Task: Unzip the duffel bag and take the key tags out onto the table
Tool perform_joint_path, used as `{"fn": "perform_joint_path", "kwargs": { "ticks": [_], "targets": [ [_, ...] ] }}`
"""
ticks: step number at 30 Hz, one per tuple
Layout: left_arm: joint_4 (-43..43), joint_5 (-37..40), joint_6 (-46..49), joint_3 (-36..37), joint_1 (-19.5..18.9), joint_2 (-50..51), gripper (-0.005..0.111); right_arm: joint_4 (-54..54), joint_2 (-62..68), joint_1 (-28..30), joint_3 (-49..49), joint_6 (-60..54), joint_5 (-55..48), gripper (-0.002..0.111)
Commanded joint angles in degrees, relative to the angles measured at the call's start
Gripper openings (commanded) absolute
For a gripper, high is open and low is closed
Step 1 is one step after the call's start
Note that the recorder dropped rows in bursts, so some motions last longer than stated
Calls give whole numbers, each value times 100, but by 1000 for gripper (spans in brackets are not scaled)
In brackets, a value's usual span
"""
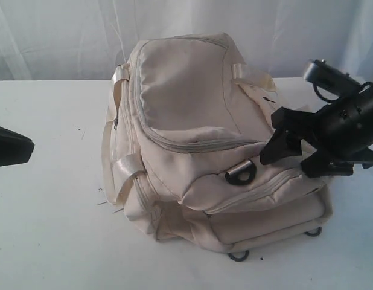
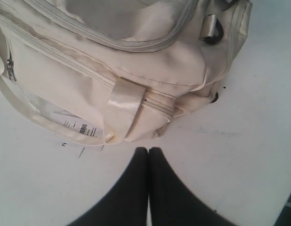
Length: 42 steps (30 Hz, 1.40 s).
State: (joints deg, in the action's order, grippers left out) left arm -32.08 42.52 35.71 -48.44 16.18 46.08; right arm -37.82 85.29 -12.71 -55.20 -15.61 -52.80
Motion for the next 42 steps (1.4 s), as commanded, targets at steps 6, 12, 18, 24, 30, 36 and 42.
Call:
{"fn": "perform_joint_path", "kwargs": {
  "ticks": [6, 12, 18, 24, 30, 36, 42],
  "targets": [
    [-110, 46, 50, -18, 59, 6, 0, 40, 712, 10, -252, -591, -962, 66],
    [-85, 46, 74, -18, 59, 6, 0, 661, 724, 13, -669, -453, -1240, 35],
    [-85, 46, 74, -18, 59, 6, 0, 642, 736, -62, -488, -489, -1543, 0],
    [-87, 78, 74, -18, 59, 6, 0, 854, 736, -539, -159, -544, -1696, 0],
    [-87, 78, 74, -18, 59, 6, 0, 1636, 699, -808, 240, -202, -1716, 0],
    [-87, 64, 74, -18, 59, 6, 0, 1990, 398, -819, 598, 81, -1716, 0],
    [-101, 49, 74, -18, 59, 28, 0, 1839, -162, -898, 849, 81, -1716, 0]
  ]
}}
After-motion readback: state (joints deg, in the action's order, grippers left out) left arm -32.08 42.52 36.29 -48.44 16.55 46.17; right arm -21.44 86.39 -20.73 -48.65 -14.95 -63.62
